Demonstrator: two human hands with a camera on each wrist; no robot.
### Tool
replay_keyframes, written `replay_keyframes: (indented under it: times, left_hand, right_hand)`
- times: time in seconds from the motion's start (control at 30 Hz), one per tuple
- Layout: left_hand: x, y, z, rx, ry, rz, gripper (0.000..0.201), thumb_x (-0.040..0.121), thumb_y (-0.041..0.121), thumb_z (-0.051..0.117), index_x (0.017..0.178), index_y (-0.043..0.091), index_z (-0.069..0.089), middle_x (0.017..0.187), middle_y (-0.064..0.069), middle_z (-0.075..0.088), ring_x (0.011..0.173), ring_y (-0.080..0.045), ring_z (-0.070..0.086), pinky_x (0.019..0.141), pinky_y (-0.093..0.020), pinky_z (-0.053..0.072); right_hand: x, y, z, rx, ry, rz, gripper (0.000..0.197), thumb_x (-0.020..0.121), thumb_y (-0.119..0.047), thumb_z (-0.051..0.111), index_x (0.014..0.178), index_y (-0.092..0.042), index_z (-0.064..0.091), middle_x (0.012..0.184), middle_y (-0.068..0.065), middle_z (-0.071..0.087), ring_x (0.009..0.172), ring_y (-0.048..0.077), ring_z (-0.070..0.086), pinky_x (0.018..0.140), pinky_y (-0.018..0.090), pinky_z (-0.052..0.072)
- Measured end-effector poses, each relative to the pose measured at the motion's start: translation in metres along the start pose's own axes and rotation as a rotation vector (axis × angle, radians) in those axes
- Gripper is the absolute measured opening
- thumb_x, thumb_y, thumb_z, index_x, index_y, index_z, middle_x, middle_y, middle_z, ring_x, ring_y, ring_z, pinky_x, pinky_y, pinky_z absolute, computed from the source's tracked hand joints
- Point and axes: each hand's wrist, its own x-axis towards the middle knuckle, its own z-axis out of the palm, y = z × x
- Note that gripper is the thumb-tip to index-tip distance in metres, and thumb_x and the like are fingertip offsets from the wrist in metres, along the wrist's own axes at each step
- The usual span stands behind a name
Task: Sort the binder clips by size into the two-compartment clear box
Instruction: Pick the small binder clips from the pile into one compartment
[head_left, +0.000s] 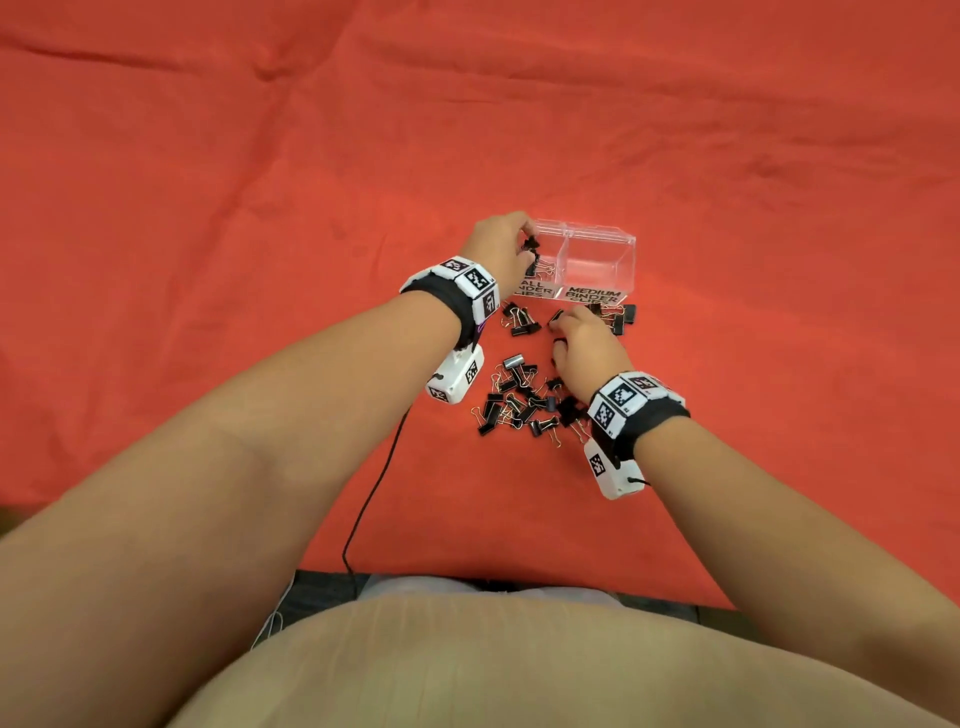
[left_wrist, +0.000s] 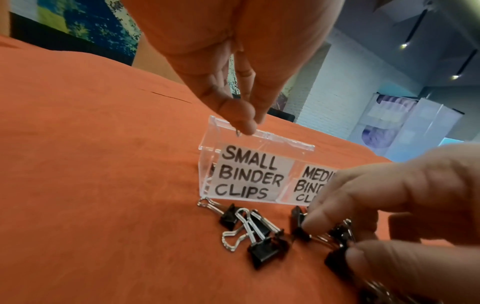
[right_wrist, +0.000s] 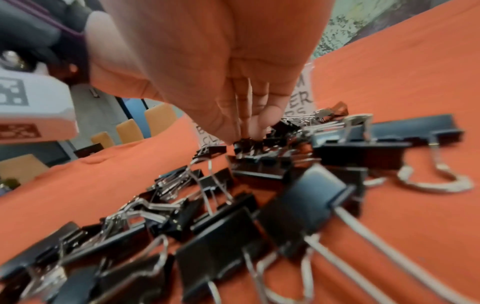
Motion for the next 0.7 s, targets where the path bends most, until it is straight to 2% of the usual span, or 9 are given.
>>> replay_keyframes:
  times: [0.1,0.17,0.23,0.33,0.43,0.57,0.7]
  left_hand:
    - [-0.014,-0.001,0.005,0.016,0.040,0.037,0.027,0.088,0.012,0.059,0.114,0.019,0.058,0.106,-0.001,0.053,0.090,-0.014,0.049,0.085,-0.027,0.047]
    - [-0.030,-0.004,0.013,0.024,0.045,0.058,0.016,0.088,0.011,0.058,0.103,0.018,0.059,0.104,0.003,0.050,0.089,-0.015,0.054,0.084,-0.027,0.050]
    - [-0.045,-0.010,0.024,0.075,-0.022,0.056,0.009,0.088,0.012,0.056,0.096,0.017,0.058,0.108,0.001,0.052,0.091,-0.019,0.059,0.083,-0.034,0.054]
    - [-0.056,-0.024,0.039,0.196,-0.145,0.014,0.020,0.090,0.010,0.054,0.109,0.015,0.059,0.122,-0.004,0.050,0.100,-0.023,0.059,0.084,-0.039,0.054]
    - [-0.060,-0.033,0.045,0.267,-0.192,-0.010,0.029,0.092,0.009,0.051,0.121,0.012,0.057,0.121,-0.008,0.049,0.102,-0.027,0.057,0.080,-0.039,0.052]
    - [-0.064,-0.043,0.046,0.327,-0.202,0.023,0.020,0.091,0.020,0.058,0.107,0.008,0.057,0.113,-0.009,0.048,0.096,-0.028,0.057,0.076,-0.040,0.051]
    - [-0.067,-0.048,0.046,0.326,-0.188,0.032,0.023,0.090,0.027,0.061,0.101,0.008,0.056,0.110,-0.009,0.048,0.093,-0.026,0.056,0.072,-0.036,0.046]
  right_hand:
    - [-0.002,0.008,-0.002,0.055,0.056,0.018,0.029,0.087,-0.003,0.046,0.112,-0.002,0.063,0.116,0.012,0.055,0.109,0.030,0.053,0.093,0.041,0.047]
    - [-0.002,0.007,-0.003,0.091,0.100,0.018,0.028,0.087,-0.002,0.047,0.110,-0.002,0.064,0.115,0.012,0.057,0.111,0.029,0.053,0.094,0.038,0.046]
    - [0.000,0.000,-0.002,0.103,0.112,-0.025,0.028,0.087,-0.002,0.048,0.110,-0.002,0.063,0.114,0.013,0.057,0.112,0.028,0.051,0.095,0.035,0.043]
    - [0.005,-0.013,0.001,0.094,0.057,-0.100,0.032,0.088,-0.002,0.047,0.116,-0.003,0.061,0.114,0.012,0.057,0.115,0.027,0.049,0.098,0.033,0.039]
    - [0.010,-0.017,0.006,0.076,0.002,-0.079,0.031,0.088,-0.006,0.052,0.118,-0.003,0.059,0.117,0.011,0.055,0.114,0.026,0.050,0.100,0.033,0.040]
    - [0.011,-0.016,0.009,0.052,0.005,-0.027,0.021,0.085,-0.015,0.062,0.104,-0.004,0.060,0.109,0.011,0.056,0.103,0.026,0.054,0.089,0.035,0.046]
    - [0.009,-0.014,0.006,0.072,0.025,-0.015,0.009,0.084,-0.010,0.061,0.089,-0.003,0.060,0.100,0.013,0.060,0.093,0.027,0.055,0.078,0.031,0.042]
